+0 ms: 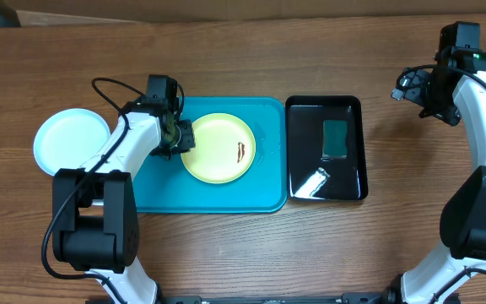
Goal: Clean dirty plates on tray and stack at the side
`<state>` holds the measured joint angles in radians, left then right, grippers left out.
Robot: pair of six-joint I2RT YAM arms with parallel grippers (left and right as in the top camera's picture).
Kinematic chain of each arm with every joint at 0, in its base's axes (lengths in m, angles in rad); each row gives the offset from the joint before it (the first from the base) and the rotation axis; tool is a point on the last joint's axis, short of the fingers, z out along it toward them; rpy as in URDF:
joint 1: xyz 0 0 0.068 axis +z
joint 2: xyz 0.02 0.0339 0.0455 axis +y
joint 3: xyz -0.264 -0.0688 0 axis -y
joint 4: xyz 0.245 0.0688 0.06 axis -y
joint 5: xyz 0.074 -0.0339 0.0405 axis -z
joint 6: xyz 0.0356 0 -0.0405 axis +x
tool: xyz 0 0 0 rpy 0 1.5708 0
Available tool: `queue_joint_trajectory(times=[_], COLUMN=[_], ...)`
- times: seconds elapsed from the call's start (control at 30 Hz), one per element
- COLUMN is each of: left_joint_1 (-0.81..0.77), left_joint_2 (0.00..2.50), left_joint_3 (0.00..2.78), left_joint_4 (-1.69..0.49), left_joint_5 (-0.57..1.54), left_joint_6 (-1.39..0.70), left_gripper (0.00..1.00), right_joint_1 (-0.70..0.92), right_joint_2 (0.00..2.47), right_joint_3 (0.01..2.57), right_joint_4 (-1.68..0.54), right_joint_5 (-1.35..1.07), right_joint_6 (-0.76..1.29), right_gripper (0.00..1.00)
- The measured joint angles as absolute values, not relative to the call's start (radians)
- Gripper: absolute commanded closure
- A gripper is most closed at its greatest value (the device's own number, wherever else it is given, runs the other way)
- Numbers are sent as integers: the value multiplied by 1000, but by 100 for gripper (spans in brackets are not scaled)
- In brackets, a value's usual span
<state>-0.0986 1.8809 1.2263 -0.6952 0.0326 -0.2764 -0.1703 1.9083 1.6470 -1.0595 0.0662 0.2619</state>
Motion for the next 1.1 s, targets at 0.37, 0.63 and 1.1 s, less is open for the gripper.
queue_joint_trajectory(times=[0.37,0.63,1.1], left_joint_1=[-99,-99,-99], left_joint_2=[1881,1881,1875], left_joint_3=[1206,1199,1184], left_joint_4=[-703,-710,-770], left_joint_5=[48,59,113], left_joint_6=[-269,-264,-373], left_gripper=[81,96,95], right_joint_1=[-170,-170,-170], right_joint_2=[1908,1908,1908], right_joint_3=[1647,1647,1647], right_joint_4=[-1059,-1060,-1060], right_joint_5=[66,66,67], right_joint_6=[262,262,262], right_gripper=[0,0,0])
